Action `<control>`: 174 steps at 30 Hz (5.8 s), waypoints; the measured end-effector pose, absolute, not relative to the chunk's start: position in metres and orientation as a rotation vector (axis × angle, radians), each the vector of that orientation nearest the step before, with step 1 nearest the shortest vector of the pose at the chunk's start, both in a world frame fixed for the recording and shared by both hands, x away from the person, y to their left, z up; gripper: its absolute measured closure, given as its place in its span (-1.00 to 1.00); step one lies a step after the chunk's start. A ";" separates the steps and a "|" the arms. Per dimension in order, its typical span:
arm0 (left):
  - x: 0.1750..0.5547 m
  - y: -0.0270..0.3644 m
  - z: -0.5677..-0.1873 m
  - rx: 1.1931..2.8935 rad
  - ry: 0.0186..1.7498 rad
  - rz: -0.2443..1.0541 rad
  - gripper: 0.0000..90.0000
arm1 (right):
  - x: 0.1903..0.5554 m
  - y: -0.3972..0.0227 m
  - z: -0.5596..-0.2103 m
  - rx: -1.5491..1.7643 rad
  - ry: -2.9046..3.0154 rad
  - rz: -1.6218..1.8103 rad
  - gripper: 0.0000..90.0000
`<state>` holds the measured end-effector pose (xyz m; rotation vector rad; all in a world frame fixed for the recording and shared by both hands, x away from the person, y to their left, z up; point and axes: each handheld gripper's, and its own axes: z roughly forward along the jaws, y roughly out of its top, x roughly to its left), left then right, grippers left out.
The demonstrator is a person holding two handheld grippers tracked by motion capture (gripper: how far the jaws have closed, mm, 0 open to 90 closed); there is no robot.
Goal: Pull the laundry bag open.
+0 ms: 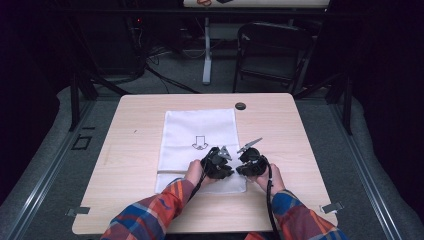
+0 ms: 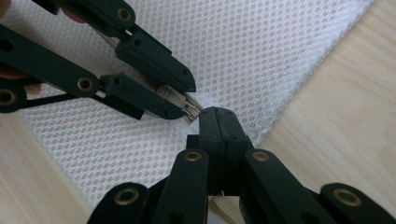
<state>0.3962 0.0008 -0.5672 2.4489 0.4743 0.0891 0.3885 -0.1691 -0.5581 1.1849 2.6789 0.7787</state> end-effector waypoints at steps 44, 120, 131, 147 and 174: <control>0.396 0.015 -0.566 2.409 0.577 0.077 0.82 | 0.386 -0.171 -0.562 1.288 2.622 0.850 1.00; 0.407 0.065 -0.558 2.354 0.718 -0.029 0.82 | 0.392 -0.166 -0.558 1.183 2.695 0.748 1.00; 0.406 0.080 -0.553 2.340 0.741 -0.022 0.82 | 0.392 -0.165 -0.558 1.204 2.690 0.746 1.00; 0.405 0.096 -0.548 2.328 0.755 -0.005 0.82 | 0.393 -0.165 -0.557 1.188 2.706 0.737 1.00; 0.404 0.125 -0.540 2.294 0.790 0.000 0.82 | 0.393 -0.165 -0.557 1.186 2.706 0.736 1.00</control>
